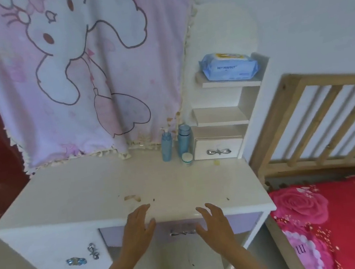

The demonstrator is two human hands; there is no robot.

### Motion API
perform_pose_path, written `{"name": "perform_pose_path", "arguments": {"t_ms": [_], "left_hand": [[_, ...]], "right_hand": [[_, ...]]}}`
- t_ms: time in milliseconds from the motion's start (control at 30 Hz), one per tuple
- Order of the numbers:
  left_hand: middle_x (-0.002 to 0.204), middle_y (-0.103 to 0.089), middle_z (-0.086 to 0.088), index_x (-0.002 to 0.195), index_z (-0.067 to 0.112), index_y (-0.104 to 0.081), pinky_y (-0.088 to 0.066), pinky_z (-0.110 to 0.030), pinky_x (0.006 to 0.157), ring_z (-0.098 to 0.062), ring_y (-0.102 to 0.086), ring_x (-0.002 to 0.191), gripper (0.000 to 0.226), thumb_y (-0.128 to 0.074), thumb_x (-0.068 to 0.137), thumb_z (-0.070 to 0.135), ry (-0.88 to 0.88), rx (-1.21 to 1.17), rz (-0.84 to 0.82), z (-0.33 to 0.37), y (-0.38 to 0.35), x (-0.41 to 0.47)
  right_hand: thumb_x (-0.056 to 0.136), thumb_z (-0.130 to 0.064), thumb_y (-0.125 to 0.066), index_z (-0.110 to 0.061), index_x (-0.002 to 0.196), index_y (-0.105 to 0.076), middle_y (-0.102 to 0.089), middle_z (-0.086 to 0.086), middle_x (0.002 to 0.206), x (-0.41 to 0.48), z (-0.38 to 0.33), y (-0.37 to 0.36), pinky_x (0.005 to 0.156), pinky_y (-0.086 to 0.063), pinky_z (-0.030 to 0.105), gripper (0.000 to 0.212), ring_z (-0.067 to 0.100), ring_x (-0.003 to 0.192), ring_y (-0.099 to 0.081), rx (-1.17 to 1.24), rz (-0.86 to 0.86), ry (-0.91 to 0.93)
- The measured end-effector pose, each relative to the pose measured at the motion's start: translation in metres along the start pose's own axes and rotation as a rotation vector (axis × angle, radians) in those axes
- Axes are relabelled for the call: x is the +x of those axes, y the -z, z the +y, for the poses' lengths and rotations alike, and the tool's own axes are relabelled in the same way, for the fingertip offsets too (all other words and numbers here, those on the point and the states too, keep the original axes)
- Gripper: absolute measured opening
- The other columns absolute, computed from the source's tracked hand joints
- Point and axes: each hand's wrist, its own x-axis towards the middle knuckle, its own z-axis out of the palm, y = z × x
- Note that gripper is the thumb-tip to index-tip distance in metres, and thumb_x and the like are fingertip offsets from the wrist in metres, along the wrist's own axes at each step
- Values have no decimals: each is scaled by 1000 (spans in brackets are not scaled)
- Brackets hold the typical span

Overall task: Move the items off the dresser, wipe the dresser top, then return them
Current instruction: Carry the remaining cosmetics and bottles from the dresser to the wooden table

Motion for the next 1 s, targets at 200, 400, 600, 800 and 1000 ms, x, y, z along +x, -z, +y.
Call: {"name": "perform_pose_path", "arguments": {"t_ms": [200,400,600,800,1000], "left_hand": [[138,-44,-7,133,11,-44,-33,-35,103,-25,-38,128,43,-52,91,16,45,-95,49,11,-18,97],[142,-39,-4,137,14,-38,-34,-35,103,-23,-37,128,46,-49,93,20,55,-87,16,15,-30,165],[142,-39,-4,139,15,-35,-38,-38,102,-22,-38,127,50,-51,92,21,134,-120,12,12,-49,201],[141,-40,-3,140,16,-32,-36,-35,104,-21,-39,126,54,-53,91,22,213,-113,38,26,-62,217],[144,-37,-2,142,17,-27,-35,-35,105,-20,-39,128,61,-56,89,25,271,-92,60,38,-63,254]], "right_hand": [[95,-40,-38,-28,141,-25,-15,-2,152,90,19,14,109,-23,29,50,13,140,-12,-99,-57,-11],[95,-39,-38,-29,141,-26,-17,-3,151,152,19,-5,110,-24,28,49,15,139,-15,-82,-159,-79],[88,-41,-36,-21,135,-39,-34,11,144,203,33,-5,102,-37,37,51,26,134,-32,-98,-17,-77],[89,-24,-52,-13,136,-40,-29,15,146,266,46,7,107,-29,38,49,30,135,-25,-20,-37,-2],[95,-30,-42,-24,143,-22,-7,10,154,311,50,2,112,-20,34,53,28,141,-10,-61,-178,25]]}}
